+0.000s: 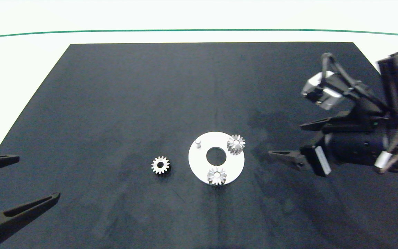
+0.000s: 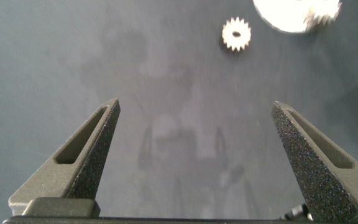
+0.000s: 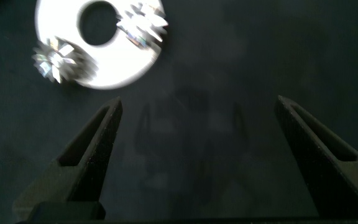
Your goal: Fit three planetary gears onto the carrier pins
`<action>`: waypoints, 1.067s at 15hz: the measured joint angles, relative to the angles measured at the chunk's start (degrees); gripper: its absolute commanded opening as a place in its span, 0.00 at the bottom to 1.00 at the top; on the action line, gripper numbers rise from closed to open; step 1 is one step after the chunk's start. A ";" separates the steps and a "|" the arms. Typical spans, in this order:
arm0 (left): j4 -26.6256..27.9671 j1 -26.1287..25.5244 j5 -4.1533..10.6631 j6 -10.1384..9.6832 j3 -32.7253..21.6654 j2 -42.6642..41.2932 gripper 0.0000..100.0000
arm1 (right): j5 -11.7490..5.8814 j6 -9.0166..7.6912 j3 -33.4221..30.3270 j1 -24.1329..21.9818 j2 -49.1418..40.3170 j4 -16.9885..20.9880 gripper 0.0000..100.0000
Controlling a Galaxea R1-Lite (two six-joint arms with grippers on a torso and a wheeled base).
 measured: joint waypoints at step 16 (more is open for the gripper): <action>-22.26 -13.48 8.70 -0.46 2.77 33.46 1.00 | -0.09 -1.63 11.68 -10.47 -26.90 7.16 1.00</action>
